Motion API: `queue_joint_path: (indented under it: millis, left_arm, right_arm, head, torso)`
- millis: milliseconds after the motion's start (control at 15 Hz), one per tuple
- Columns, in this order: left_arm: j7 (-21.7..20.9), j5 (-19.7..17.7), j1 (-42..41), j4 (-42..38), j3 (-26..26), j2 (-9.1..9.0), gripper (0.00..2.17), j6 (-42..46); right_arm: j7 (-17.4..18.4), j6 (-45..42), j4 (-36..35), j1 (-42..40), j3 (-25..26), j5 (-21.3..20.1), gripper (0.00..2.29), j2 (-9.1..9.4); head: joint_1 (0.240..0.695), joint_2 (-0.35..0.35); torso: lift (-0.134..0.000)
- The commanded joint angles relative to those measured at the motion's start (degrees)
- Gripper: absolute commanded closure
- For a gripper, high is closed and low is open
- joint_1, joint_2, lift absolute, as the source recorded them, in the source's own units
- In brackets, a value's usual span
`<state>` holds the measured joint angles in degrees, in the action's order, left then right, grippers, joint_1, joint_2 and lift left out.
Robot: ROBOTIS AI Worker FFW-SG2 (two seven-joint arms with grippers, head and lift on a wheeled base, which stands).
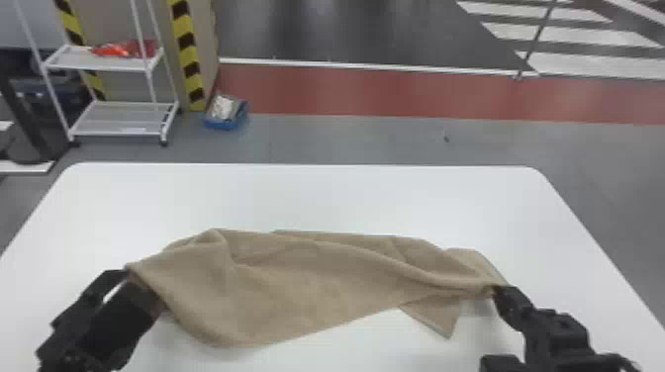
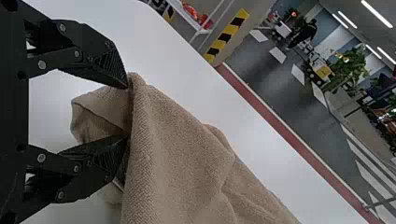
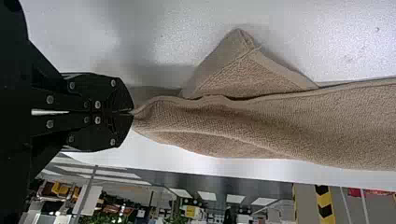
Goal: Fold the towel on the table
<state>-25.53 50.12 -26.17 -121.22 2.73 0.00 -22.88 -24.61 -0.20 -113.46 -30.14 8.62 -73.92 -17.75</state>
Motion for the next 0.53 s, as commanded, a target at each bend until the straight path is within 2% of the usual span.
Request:
queue_joint_path:
  millis: [0, 133, 200, 267, 467]
  left_arm:
    - [0.13, 1.30, 1.03, 0.90, 0.17, -0.15, 0.65, -2.74]
    - [0.30, 1.30, 1.47, 1.16, 0.88, -0.15, 0.74, -3.97]
    - [0.04, 1.21, 1.73, 1.08, 1.05, -0.15, 0.97, -4.85]
    - [-0.23, 0.94, 1.91, 1.08, 1.31, -0.15, 1.08, -5.03]
    - [-4.62, -0.02, 2.17, 0.02, 2.90, -0.15, 1.09, -4.85]
  right_arm:
    - [0.00, 0.16, -0.35, 0.00, 0.17, 0.00, 1.66, 0.17]
    - [0.00, 0.16, -0.53, 0.00, 0.26, 0.00, 1.66, 0.26]
    - [0.00, 0.16, -0.53, 0.00, 0.34, 0.00, 1.66, 0.26]
    - [0.00, 0.34, -0.53, 0.00, 0.34, 0.00, 1.66, 0.26]
    - [0.00, 0.34, -0.53, 0.00, 0.52, 0.00, 1.66, 0.43]
  head:
    - [0.695, -0.097]
    - [0.695, -0.084]
    - [0.695, -0.069]
    - [0.695, -0.063]
    - [0.695, -0.057]
  torso:
    - [-0.124]
    - [-0.124]
    - [-0.124]
    - [-0.124]
    - [-0.124]
